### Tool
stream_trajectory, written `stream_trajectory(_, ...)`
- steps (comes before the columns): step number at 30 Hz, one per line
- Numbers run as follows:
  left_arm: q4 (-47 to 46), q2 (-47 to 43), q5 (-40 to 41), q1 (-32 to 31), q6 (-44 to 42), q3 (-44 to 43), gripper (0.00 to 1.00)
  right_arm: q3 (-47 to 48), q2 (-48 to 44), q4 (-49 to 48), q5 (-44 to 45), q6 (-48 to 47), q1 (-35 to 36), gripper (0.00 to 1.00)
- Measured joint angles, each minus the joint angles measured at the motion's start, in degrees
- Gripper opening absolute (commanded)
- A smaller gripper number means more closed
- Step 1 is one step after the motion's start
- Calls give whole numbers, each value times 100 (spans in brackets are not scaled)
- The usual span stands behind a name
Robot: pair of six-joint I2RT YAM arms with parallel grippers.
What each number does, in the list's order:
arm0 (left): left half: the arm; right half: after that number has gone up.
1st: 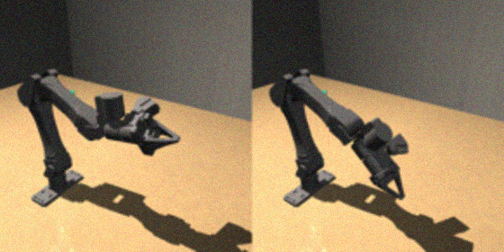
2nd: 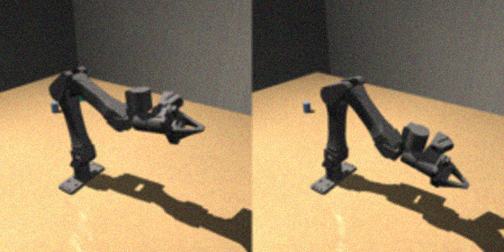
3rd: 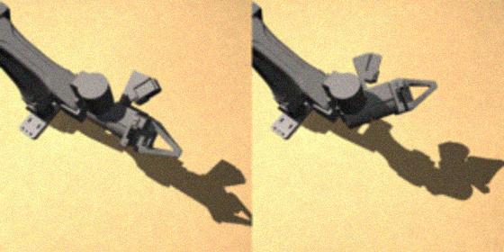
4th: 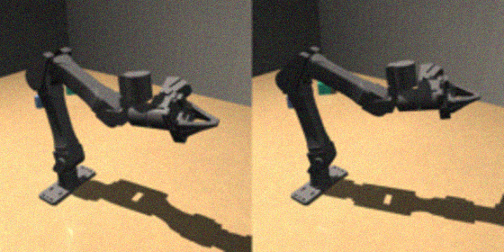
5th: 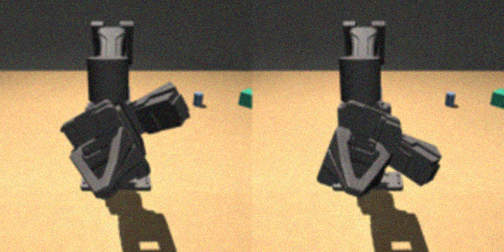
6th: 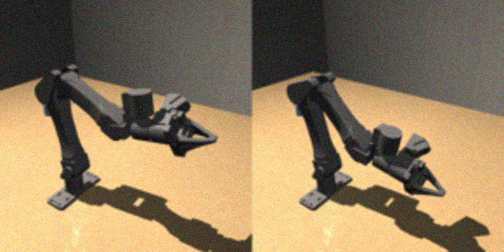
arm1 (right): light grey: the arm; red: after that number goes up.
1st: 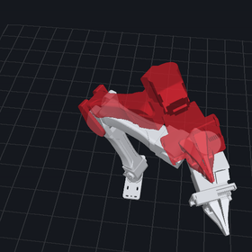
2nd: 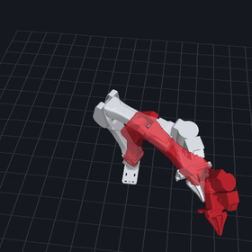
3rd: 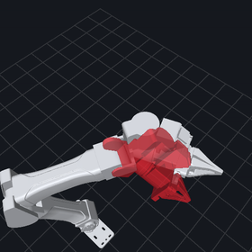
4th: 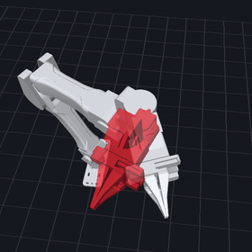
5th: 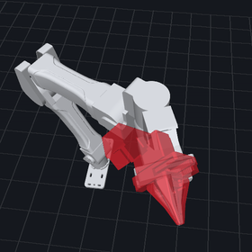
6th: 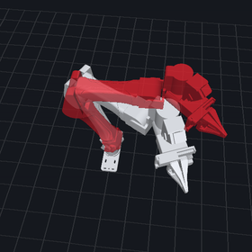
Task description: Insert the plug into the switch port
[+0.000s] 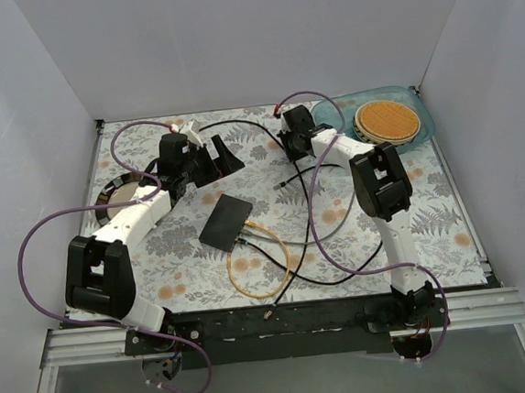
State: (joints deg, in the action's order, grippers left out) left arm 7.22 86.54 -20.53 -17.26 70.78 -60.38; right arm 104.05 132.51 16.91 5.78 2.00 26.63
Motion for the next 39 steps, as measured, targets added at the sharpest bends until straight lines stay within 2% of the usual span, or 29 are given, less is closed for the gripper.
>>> stream_trajectory(6,2,-9,-2,0,2,0,98,-715,-654,66,-42,17,-4,1)
stream_trajectory(26,-310,-319,-275,0,195,81,98,-723,-4118,-343,267,-251,-4,1)
stream_trajectory(35,-455,-343,-409,0,299,195,98,-1399,-5987,-1032,415,-616,-2,1)
stream_trajectory(39,-533,-343,-457,0,341,195,98,-1794,-6730,-1731,503,-883,-4,1)
